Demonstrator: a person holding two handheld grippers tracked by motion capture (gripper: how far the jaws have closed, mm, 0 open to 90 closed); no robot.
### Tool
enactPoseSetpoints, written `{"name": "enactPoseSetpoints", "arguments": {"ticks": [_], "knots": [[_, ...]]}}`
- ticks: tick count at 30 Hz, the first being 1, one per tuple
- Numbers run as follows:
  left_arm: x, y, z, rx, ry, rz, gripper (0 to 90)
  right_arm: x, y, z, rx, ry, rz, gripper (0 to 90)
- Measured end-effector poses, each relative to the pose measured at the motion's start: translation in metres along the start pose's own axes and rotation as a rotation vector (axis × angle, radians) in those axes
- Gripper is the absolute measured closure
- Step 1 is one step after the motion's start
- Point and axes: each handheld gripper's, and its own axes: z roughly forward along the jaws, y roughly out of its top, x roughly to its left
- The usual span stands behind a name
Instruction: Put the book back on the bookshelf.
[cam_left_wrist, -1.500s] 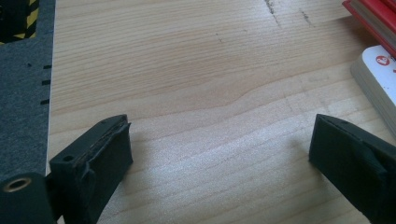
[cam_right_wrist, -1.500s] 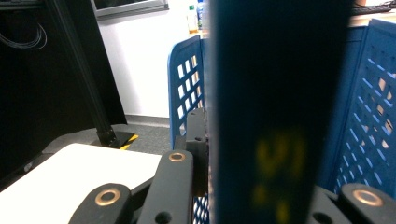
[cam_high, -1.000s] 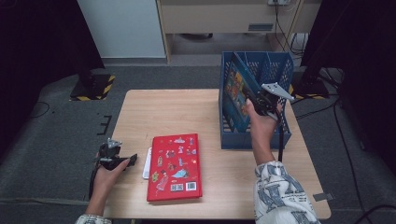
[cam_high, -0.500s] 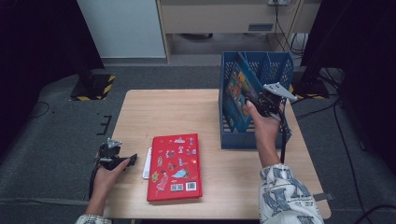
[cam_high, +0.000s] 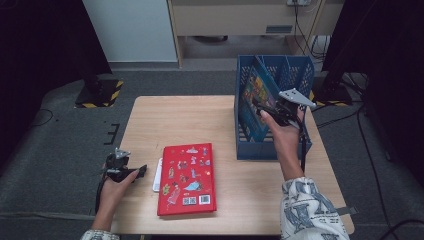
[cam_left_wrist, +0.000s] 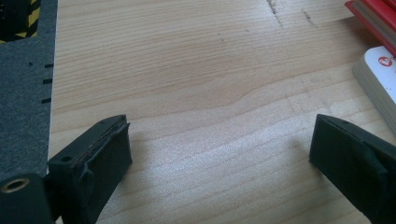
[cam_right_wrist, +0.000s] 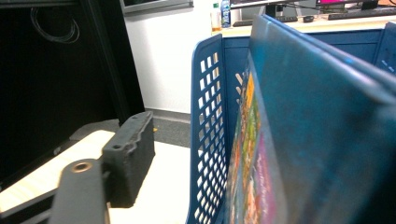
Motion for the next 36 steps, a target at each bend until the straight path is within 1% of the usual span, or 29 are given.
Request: {"name": "enactPoseSetpoints", "arguments": {"ticks": [3,6,7,10,11,13,14,17,18,19,21,23,24,25,31,36], "knots": [[0.000,0.000,0.000,-0.001,-0.001,0.000,4.3,0.001,0.001,0.001,0.002,0.014,-0.003,23.3],[0.000,0.000,0.000,0.000,0.000,0.000,4.2,0.001,0.001,0.001,0.000,0.023,-0.008,20.7],[0.000,0.000,0.000,0.000,0.000,0.000,4.2,0.002,0.000,0.001,0.000,0.026,-0.014,18.2],[0.000,0.000,0.000,0.000,0.001,0.001,4.2,0.003,0.000,0.001,0.004,0.021,-0.020,17.7],[0.000,0.000,0.000,0.000,0.001,0.001,4.2,0.003,0.001,0.001,0.008,0.021,-0.020,19.6],[0.000,0.000,0.000,0.000,0.001,0.001,4.2,0.003,0.002,0.000,0.005,0.002,-0.030,28.1],[0.000,0.000,0.000,0.000,0.001,0.001,4.2,0.003,0.002,0.000,0.007,0.005,-0.031,32.2],[0.000,0.000,0.000,0.000,0.001,0.001,4.3,0.006,0.002,0.000,0.013,-0.007,-0.052,43.2],[0.000,0.000,0.000,0.000,0.002,0.002,4.3,0.007,0.003,0.000,0.017,-0.017,-0.062,46.2],[0.000,0.000,0.000,0.000,0.002,0.002,4.3,0.007,0.003,0.000,0.015,-0.019,-0.063,48.3],[0.000,0.000,0.000,0.000,0.002,0.001,4.3,0.008,0.004,0.000,0.019,-0.024,-0.066,56.0],[0.000,0.000,0.000,0.000,0.002,0.002,4.3,0.008,0.005,0.001,0.024,-0.025,-0.064,60.8],[0.000,0.000,0.000,-0.001,0.002,0.002,4.3,0.009,0.005,0.001,0.024,-0.037,-0.070,62.3],[0.000,0.000,0.000,-0.001,0.002,0.001,4.3,0.009,0.005,0.002,0.025,-0.040,-0.066,62.4],[0.000,0.000,0.000,-0.001,0.001,0.002,4.4,0.010,0.005,0.006,0.030,-0.034,-0.042,66.4],[0.000,0.000,0.000,-0.001,0.001,0.002,4.5,0.011,0.004,0.009,0.034,-0.040,-0.025,69.6]]}}
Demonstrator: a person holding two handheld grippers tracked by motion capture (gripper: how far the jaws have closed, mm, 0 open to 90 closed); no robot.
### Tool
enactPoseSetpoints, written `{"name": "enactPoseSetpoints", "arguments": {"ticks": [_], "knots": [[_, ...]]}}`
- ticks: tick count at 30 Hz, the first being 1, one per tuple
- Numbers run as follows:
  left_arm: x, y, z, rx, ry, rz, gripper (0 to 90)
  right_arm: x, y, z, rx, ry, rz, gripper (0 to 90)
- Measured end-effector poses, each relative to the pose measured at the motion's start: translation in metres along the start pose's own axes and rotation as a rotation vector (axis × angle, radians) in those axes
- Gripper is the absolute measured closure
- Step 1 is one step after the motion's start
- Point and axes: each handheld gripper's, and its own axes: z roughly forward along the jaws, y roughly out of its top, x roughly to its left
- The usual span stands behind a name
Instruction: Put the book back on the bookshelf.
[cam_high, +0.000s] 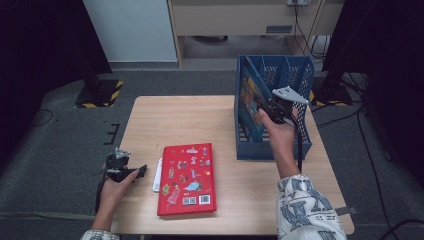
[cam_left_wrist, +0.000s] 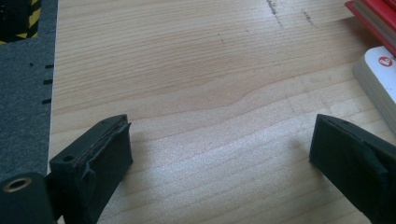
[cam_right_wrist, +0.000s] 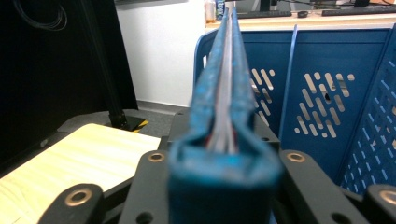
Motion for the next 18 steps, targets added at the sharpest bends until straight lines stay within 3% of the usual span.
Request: {"name": "enactPoseSetpoints", "arguments": {"ticks": [8,18], "knots": [[0.0000,0.0000,0.0000,0.000,0.000,0.000,4.6,0.0010,0.0007,0.0013,0.000,-0.038,0.014,77.0],[-0.0001,0.0001,0.0002,-0.001,-0.001,0.001,4.8,0.0024,0.0009,0.0040,0.000,-0.031,0.023,76.8]]}}
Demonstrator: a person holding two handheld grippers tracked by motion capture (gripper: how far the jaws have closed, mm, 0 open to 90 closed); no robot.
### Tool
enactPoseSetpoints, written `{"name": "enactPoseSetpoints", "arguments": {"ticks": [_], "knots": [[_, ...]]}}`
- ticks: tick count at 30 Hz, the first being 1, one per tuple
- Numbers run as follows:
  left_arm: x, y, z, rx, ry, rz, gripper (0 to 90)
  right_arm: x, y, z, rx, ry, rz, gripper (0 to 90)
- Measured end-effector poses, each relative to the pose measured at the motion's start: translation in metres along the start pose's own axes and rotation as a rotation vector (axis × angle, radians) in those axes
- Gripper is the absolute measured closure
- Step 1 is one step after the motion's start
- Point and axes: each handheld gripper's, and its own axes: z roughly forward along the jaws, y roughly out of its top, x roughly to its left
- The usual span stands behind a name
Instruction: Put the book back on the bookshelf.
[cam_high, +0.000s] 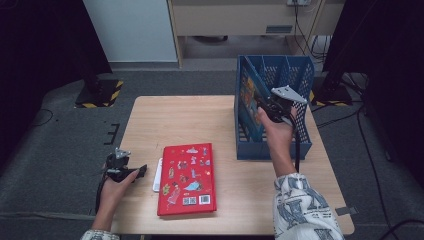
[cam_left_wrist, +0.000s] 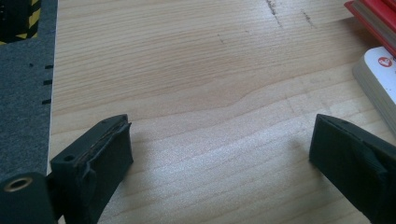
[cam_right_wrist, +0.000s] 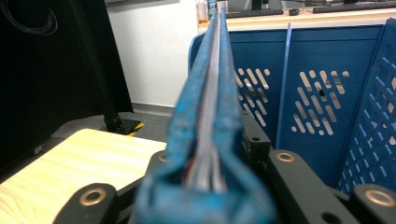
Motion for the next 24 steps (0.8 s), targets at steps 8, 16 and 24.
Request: {"name": "enactPoseSetpoints", "arguments": {"ticks": [8,16,24], "knots": [[0.000,0.000,0.000,0.000,-0.002,0.003,5.4,0.002,0.001,0.000,0.002,-0.059,-0.029,82.2],[0.000,0.000,0.000,0.000,-0.003,0.004,5.5,0.002,0.000,0.002,-0.027,-0.090,-0.024,83.0],[0.000,0.000,0.000,0.001,-0.003,0.004,5.5,0.002,0.005,0.012,-0.041,-0.101,-0.029,83.2]]}}
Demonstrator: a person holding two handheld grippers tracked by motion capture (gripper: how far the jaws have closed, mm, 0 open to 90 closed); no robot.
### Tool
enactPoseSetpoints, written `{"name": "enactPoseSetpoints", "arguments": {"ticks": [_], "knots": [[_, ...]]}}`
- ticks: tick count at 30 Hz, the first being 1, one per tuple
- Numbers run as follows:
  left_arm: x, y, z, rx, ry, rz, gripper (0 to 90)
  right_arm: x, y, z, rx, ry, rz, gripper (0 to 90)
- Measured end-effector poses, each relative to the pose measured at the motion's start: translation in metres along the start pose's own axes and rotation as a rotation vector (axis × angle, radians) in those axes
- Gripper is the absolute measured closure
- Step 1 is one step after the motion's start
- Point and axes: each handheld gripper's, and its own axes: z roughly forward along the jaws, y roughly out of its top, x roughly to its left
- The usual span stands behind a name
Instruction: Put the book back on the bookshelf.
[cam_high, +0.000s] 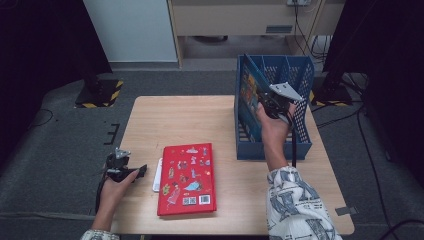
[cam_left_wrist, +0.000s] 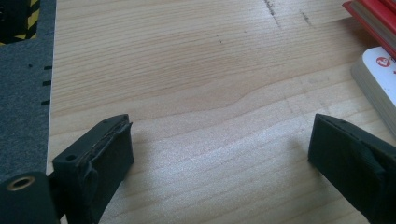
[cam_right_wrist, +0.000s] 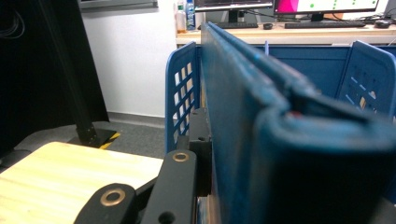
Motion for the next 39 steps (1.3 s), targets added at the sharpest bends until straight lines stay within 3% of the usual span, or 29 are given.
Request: {"name": "enactPoseSetpoints", "arguments": {"ticks": [12,22,35,39], "knots": [[0.000,0.000,0.000,-0.002,-0.003,0.002,5.7,-0.007,-0.004,0.014,-0.063,-0.026,0.033,83.1],[-0.001,0.000,0.000,-0.001,-0.004,0.003,5.9,-0.006,-0.008,0.016,-0.053,-0.044,0.025,82.9],[-0.001,0.000,0.000,-0.001,-0.006,0.004,6.1,0.014,-0.007,0.016,-0.024,-0.008,-0.031,80.2],[-0.001,0.000,0.000,-0.001,-0.006,0.004,6.1,0.015,-0.007,0.014,-0.007,0.010,-0.023,75.1]]}}
